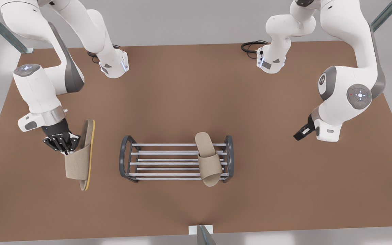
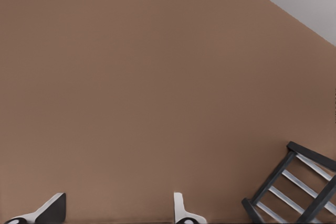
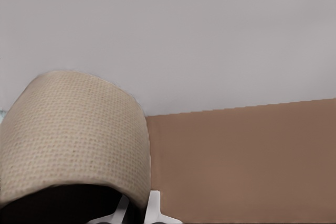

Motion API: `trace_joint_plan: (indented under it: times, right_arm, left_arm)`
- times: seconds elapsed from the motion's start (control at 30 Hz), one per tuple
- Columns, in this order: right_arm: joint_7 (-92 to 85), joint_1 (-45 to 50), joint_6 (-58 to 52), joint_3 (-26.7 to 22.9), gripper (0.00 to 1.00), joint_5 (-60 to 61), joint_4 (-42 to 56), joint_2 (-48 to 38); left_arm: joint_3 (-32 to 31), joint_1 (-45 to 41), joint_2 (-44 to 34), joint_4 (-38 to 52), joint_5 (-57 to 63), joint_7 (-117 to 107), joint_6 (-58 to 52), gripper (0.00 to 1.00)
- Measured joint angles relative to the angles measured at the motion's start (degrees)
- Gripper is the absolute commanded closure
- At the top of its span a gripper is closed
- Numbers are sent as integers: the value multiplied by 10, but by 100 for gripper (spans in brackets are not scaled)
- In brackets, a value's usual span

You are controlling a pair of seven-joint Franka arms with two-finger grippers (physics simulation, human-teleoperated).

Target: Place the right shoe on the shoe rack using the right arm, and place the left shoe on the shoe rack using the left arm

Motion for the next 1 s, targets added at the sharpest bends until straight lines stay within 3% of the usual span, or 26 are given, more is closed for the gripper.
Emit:
trace_joint_plan:
  times: [0.07,0.1,0.23,0.4,0.47,0.57,1.0]
  right_arm:
    - [33,70,-55,-17,79,4,48,1]
    - [50,130,-83,-49,79,5,82,1]
    - [115,383,-196,-211,79,6,230,13]
    - [194,736,-290,-489,79,3,362,55]
    - [225,822,-312,-560,79,2,398,79]
    - [265,874,-330,-594,79,-1,435,118]
    - [235,892,-296,-607,79,-4,452,147]
  left_arm:
    - [-1,-5,3,-2,-7,39,2,0]
    - [-1,-5,4,-3,-9,58,3,0]
    - [-1,-3,5,-4,-12,121,5,0]
    - [-1,-3,8,-5,-13,183,7,0]
    - [-1,-4,9,-5,-13,203,8,0]
    - [-1,-4,9,-5,-12,230,9,0]
    - [-1,-30,14,-11,-10,303,4,0]
